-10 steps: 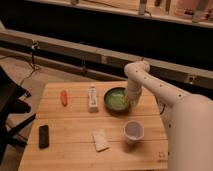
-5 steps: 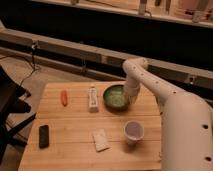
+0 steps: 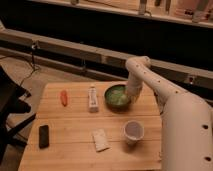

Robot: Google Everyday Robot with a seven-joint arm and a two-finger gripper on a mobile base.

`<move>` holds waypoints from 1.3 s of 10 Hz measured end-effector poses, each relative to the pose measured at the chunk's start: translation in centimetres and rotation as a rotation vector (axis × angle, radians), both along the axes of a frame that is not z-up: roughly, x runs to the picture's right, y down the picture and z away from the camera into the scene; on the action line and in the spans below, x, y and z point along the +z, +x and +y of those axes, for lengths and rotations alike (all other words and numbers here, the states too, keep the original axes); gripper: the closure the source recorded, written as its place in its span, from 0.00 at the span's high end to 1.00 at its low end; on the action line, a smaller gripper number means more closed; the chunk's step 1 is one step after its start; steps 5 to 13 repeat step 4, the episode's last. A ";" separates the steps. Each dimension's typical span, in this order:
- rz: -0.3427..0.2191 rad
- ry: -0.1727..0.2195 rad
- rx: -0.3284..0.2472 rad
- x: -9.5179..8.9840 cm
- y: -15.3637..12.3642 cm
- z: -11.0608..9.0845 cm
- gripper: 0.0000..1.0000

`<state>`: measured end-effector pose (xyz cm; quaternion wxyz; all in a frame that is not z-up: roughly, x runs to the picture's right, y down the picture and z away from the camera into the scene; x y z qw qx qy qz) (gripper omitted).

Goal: Drag the ceramic bowl in a circle

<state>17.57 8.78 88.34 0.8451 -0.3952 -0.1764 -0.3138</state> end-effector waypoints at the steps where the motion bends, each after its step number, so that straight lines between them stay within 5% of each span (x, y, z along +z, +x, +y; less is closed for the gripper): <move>1: 0.001 0.001 -0.002 -0.2 0.1 0.0 0.00; 13: 0.007 0.002 0.007 -0.7 0.6 0.3 0.00</move>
